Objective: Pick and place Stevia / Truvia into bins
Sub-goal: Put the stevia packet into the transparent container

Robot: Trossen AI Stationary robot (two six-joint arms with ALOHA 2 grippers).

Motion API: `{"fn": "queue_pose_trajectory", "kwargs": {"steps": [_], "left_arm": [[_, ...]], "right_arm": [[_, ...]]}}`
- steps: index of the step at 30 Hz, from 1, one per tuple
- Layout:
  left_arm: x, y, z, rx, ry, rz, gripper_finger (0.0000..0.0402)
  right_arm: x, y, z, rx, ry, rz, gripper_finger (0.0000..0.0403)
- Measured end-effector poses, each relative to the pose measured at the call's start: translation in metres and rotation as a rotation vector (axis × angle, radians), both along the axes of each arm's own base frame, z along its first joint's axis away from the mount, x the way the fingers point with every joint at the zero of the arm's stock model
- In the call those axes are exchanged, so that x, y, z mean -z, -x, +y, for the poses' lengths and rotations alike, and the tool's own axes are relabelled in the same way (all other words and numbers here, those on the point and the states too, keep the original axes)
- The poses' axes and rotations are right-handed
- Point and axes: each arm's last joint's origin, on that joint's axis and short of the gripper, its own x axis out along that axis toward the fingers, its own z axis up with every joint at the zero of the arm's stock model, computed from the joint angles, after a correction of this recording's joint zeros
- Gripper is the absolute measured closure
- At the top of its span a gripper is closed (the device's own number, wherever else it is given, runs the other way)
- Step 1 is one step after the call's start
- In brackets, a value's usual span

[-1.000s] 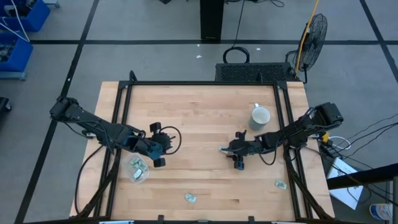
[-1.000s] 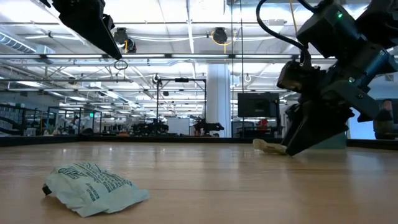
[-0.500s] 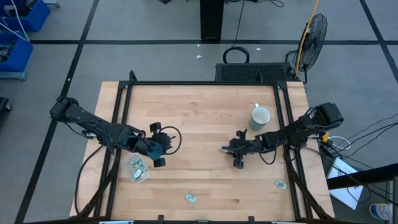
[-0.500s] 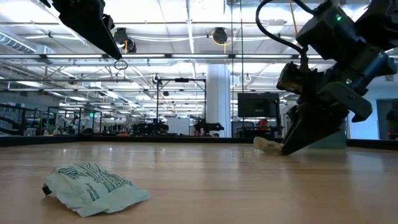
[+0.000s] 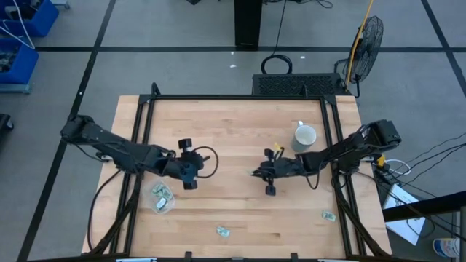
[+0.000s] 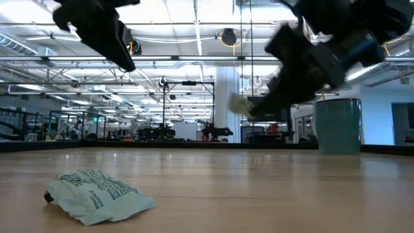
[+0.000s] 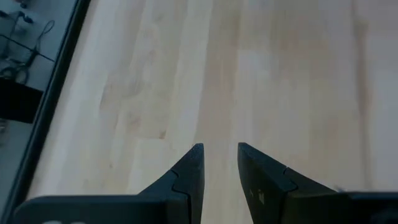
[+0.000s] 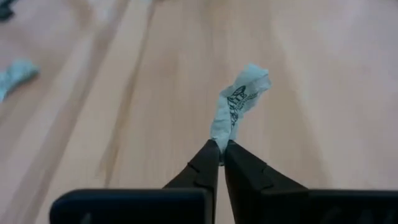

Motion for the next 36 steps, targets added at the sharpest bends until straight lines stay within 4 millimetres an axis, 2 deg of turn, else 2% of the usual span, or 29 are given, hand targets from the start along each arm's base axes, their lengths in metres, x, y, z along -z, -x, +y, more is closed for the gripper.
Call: {"fn": "queue_pose_trajectory", "kwargs": {"steps": [4,7,15,22,28,36], "left_arm": [[0.003,-0.014,0.003,0.044,-0.038,-0.039,0.0298],[0.002,-0.028,0.001,0.1,-0.068,-0.11,0.0298],[0.01,-0.063,-0.002,0.27,-0.177,-0.23,0.0298],[0.03,-0.089,-0.002,0.399,-0.143,-0.285,0.0298],[0.043,-0.1,0.0,0.381,-0.155,-0.299,0.0298],[0.039,-0.101,0.002,0.388,-0.21,-0.317,0.0298]], "right_arm": [[-0.023,-0.019,-0.009,-0.019,0.093,-0.083,0.0391],[-0.031,-0.026,-0.019,-0.056,0.112,-0.109,0.039],[-0.033,-0.028,-0.028,-0.182,0.01,-0.114,0.039],[-0.033,-0.028,-0.028,-0.191,-0.011,-0.109,0.039],[-0.033,-0.028,-0.028,-0.191,-0.011,-0.104,0.039],[-0.03,-0.027,-0.028,-0.19,-0.012,-0.074,0.039]]}}
